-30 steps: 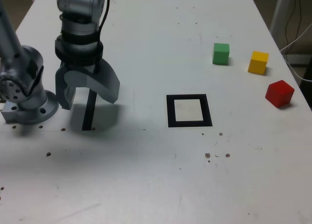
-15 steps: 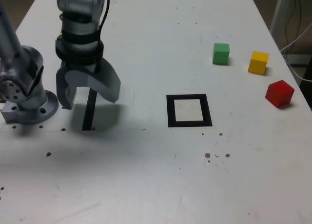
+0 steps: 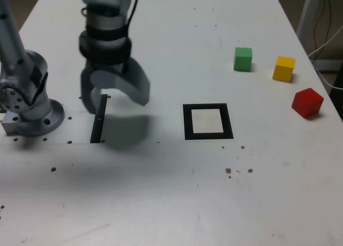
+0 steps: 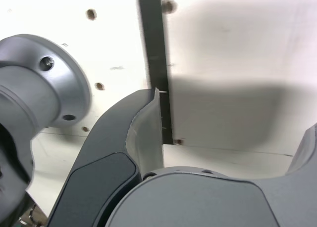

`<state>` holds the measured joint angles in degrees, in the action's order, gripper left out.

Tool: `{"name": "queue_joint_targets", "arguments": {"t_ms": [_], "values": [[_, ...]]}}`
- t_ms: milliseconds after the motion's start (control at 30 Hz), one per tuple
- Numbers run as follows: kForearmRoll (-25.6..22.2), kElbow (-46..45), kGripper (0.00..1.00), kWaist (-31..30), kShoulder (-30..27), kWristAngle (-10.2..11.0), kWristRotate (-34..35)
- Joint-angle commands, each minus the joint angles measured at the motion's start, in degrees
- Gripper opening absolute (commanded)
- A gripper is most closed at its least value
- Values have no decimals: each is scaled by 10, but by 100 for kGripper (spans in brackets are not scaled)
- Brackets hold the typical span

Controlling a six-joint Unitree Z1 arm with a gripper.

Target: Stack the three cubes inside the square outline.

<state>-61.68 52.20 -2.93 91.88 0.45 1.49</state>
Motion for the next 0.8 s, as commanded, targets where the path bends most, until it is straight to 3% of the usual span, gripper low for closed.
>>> {"name": "queue_joint_targets", "arguments": {"t_ms": [0,433,767], "values": [[-14,27,99,1,13,5,0],[-105,225,99,7,105,28,-22],[-146,365,99,12,184,40,-49]]}}
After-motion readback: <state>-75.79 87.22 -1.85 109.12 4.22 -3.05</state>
